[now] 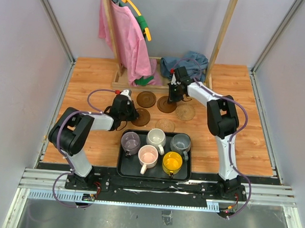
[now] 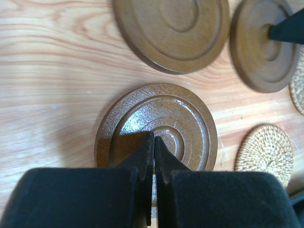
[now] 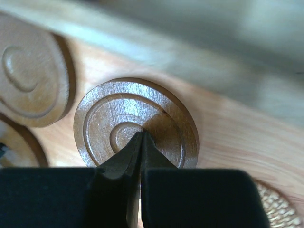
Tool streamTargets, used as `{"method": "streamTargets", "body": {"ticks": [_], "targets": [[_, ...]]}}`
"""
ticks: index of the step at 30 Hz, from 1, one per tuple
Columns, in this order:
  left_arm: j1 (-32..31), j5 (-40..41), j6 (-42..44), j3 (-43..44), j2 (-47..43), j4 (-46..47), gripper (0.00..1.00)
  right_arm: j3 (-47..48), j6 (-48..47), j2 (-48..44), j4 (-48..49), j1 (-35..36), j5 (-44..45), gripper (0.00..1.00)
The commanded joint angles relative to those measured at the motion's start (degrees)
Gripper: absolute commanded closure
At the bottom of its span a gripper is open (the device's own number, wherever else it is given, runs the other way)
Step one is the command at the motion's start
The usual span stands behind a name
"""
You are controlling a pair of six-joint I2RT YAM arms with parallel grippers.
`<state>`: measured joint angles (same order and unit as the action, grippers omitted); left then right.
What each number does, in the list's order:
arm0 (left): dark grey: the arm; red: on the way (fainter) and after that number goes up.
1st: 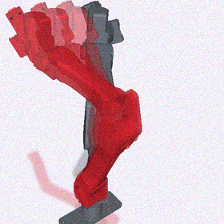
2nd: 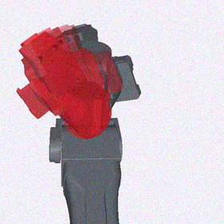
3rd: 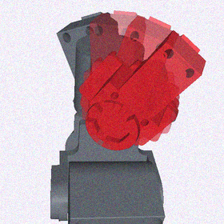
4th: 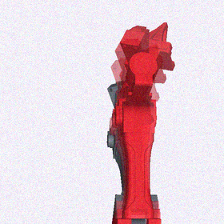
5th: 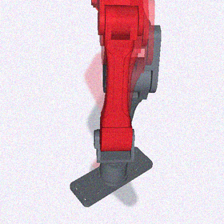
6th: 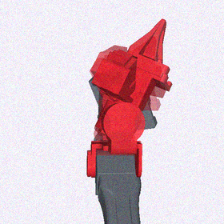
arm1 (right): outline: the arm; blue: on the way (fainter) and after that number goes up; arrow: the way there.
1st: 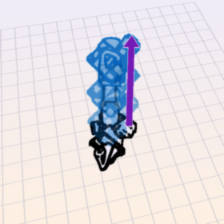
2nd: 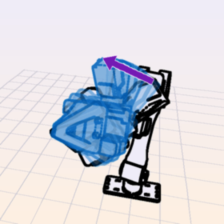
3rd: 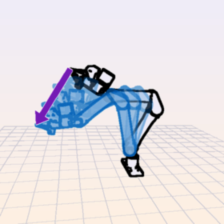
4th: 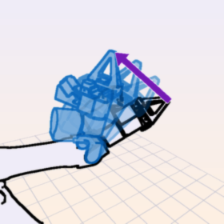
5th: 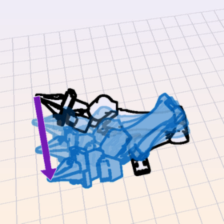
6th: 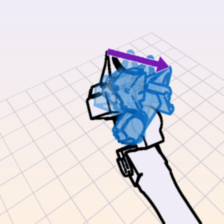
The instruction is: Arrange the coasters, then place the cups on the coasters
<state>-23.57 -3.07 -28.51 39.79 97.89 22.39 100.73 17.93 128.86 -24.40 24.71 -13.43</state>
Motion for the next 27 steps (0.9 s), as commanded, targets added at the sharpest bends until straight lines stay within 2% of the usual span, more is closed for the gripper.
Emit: {"method": "streamTargets", "body": {"ticks": [1, 9, 20, 27], "targets": [[2.18, 4.66, 1.33, -1.09, -1.14, -6.28, 0.99, 1.93, 0.16, 2.67, -2.57, -4.63, 5.05, 0.99], [4.46, 8.42, 2.48, 0.35, -1.8, -9.01, 0.99, 0.61, 0.28, 1.32, -2.65, -9.19, 8.29, 0.99], [10.37, 10.56, 2.15, 1.15, -4.06, -9.52, 1.0, -13.49, 2.75, -7.17, 1.77, -18.08, 10.18, 0.99], [11.6, 11.9, 2.14, 4.15, -2.45, -8.39, 0.99, -19.03, 2.57, -11.73, 3.14, -20.65, 12.53, 0.99]]}}
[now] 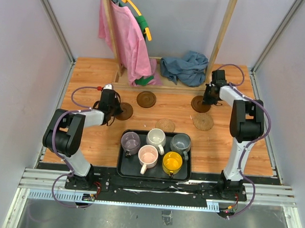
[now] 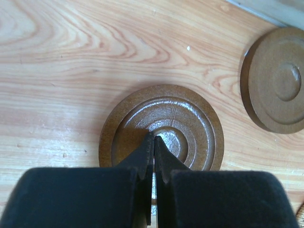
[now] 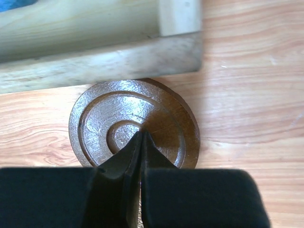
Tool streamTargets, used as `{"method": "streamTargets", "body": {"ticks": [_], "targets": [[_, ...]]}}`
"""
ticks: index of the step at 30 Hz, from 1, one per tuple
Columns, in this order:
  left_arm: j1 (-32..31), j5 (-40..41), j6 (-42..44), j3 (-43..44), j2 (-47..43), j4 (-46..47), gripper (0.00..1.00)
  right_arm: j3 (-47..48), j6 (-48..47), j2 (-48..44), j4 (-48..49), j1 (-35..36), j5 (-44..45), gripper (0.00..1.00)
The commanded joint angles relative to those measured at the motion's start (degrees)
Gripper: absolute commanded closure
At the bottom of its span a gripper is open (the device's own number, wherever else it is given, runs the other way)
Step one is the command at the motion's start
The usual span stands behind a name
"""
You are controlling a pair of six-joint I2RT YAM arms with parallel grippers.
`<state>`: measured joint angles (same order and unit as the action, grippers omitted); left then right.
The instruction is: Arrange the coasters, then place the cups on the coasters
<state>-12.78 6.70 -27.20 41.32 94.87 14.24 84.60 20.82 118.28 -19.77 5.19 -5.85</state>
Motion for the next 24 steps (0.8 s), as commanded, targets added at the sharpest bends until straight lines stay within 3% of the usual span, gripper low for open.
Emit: {"method": "streamTargets", "body": {"ticks": [1, 14, 19, 24], "targets": [[0.95, 2.22, 0.83, 3.15, 1.02, 0.07, 1.0, -3.26, -0.32, -1.54, -1.46, -1.22, 5.34, 0.99], [2.31, 1.05, 1.12, 10.08, 6.04, -0.08, 1.0, -9.41, 1.13, -9.97, -1.97, -1.25, 13.46, 0.99], [2.32, -1.9, 1.12, 7.67, 2.73, 1.74, 0.99, -9.3, 1.11, -12.62, -2.6, -1.24, 16.15, 0.99], [2.3, -3.2, 1.51, 4.84, -3.07, 1.2, 0.99, -9.91, 1.26, -17.16, -2.41, -1.15, 12.77, 0.99]]}}
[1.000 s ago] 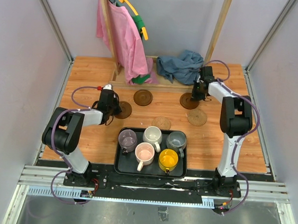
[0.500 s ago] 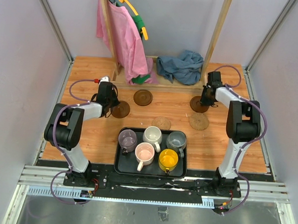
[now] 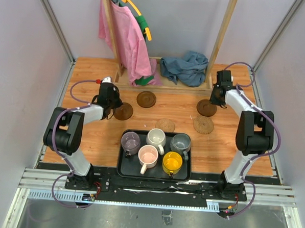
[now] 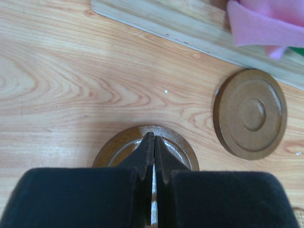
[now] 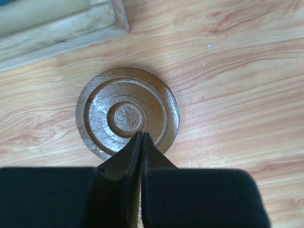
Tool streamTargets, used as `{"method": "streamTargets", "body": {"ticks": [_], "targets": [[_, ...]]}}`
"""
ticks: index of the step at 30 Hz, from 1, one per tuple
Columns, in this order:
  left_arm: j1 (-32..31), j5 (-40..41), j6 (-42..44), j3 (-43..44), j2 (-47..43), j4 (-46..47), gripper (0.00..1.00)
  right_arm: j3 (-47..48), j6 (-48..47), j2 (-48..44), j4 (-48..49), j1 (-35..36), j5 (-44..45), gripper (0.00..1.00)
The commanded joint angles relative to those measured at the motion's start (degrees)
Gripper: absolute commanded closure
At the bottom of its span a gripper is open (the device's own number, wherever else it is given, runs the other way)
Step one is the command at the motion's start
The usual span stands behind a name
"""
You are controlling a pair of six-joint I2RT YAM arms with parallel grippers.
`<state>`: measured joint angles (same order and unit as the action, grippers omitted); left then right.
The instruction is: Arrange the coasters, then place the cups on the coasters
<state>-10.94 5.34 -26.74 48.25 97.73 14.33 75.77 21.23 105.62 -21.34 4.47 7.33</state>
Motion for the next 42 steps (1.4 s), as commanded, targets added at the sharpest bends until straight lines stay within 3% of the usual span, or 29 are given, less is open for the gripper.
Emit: {"method": "streamTargets", "body": {"ticks": [1, 7, 12, 17, 21, 31, 42], "targets": [[0.4, -2.42, 0.8, -3.04, -7.18, 1.29, 0.99, -1.47, 0.85, -5.46, -0.92, -0.33, -1.22, 0.99], [0.39, -6.71, -0.88, -9.2, -12.26, 2.42, 0.99, -7.97, 1.06, -9.25, -2.64, 3.29, -1.89, 0.99], [0.32, -7.04, -0.77, -12.52, -14.79, 1.85, 0.99, -12.88, 0.18, -10.18, -4.29, 8.15, 3.04, 0.97], [-0.66, -6.22, -0.64, -14.58, -16.61, 1.44, 0.79, -15.92, 0.42, -9.95, -4.27, 9.76, 5.5, 0.94], [-1.84, -4.98, -0.68, -15.4, -16.45, 1.22, 0.75, -15.4, 0.41, -8.0, -4.45, 9.75, 6.15, 0.92], [-2.24, -2.98, -2.5, -14.07, -11.37, -0.25, 0.77, -9.24, -0.07, 1.14, -6.96, 10.37, 3.31, 0.93], [-2.24, -0.99, -3.44, -11.41, -6.86, -1.38, 0.81, -3.48, -1.25, 5.75, -7.74, 16.76, 0.07, 0.93]]}}
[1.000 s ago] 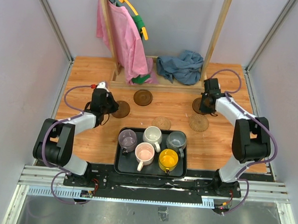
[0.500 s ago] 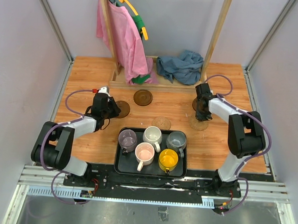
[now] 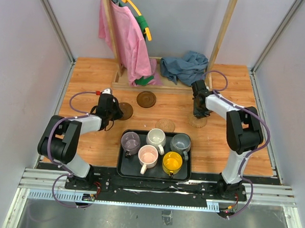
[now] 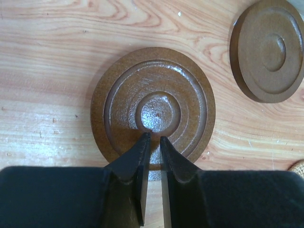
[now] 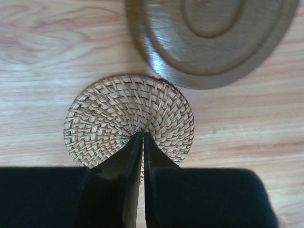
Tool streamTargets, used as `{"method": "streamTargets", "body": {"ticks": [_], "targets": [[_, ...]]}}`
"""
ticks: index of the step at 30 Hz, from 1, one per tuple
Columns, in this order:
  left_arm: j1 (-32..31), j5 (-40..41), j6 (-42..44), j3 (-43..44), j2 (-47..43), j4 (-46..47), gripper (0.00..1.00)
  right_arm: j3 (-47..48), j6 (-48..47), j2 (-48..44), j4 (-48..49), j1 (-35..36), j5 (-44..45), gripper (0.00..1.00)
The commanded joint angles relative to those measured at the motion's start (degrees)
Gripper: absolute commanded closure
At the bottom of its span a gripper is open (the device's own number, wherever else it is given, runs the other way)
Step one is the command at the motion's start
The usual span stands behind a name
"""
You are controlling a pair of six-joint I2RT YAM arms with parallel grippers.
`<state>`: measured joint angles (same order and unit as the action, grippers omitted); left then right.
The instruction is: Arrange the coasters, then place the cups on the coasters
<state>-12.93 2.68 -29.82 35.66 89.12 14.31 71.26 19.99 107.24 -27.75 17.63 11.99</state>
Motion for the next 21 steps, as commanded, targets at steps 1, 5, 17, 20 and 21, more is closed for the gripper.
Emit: {"method": "streamTargets", "body": {"ticks": [1, 5, 17, 20, 21], "targets": [[-0.25, 1.8, -0.32, 1.31, 1.95, -1.43, 0.81, 1.82, -0.14, 4.62, -1.34, 4.32, -4.84, 0.93], [-0.26, 2.25, 0.09, 2.01, 2.92, -1.45, 0.82, 7.58, -0.9, 8.96, -2.75, 5.42, -5.03, 0.93], [0.59, 5.04, 0.38, 7.03, 7.56, -1.76, 0.82, 25.05, -1.9, 19.22, -7.17, 4.68, -0.63, 0.93], [1.08, 5.35, 0.46, 8.39, 8.36, -1.65, 0.82, 26.8, -1.97, 20.07, -7.23, 4.06, -1.27, 0.93], [1.21, 5.49, 0.53, 8.88, 8.68, -1.72, 0.82, 27.25, -2.0, 20.39, -7.23, 3.86, -1.52, 0.93]]}}
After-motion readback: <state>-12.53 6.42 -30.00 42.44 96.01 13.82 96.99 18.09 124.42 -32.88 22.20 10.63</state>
